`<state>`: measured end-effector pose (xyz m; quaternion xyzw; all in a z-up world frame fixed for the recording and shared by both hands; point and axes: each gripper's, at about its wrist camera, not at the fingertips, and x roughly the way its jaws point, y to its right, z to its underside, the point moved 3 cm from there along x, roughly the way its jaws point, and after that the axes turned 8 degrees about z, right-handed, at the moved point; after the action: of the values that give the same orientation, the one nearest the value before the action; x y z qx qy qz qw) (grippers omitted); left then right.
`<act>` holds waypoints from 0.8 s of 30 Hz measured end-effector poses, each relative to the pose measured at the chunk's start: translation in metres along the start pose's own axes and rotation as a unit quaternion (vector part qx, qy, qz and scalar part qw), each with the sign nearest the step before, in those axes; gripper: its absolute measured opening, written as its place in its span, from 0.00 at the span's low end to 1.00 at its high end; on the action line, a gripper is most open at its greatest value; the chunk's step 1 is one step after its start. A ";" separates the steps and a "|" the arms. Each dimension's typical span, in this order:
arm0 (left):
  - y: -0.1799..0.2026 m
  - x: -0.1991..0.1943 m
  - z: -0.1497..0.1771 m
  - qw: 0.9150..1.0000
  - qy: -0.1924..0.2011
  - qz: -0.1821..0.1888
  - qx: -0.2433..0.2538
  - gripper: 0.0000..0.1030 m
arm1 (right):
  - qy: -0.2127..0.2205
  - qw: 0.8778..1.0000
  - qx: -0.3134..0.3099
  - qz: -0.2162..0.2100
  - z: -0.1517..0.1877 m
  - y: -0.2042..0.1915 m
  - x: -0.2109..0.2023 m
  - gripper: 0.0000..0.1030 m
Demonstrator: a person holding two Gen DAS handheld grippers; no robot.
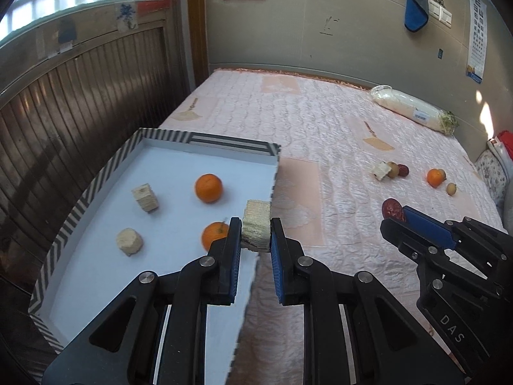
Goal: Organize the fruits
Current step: 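Carry the cube with the left tool while the right tool carries the date over the tray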
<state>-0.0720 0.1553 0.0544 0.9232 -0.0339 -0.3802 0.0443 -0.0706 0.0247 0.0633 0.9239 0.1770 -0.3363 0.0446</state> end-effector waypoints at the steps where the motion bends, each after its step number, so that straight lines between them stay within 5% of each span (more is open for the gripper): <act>1: -0.003 -0.001 0.001 1.000 0.001 -0.003 -0.002 0.16 | 0.001 1.000 -0.001 -0.001 -0.001 -0.002 0.000 0.17; 24: -0.071 -0.010 0.019 0.998 -0.007 -0.043 -0.052 0.16 | -0.004 0.998 -0.044 -0.047 -0.012 -0.060 0.011 0.17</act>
<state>-0.0899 0.2255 0.0402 0.9176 0.0250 -0.3894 0.0760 -0.0768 0.0861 0.0675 0.9103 0.2349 -0.3338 0.0696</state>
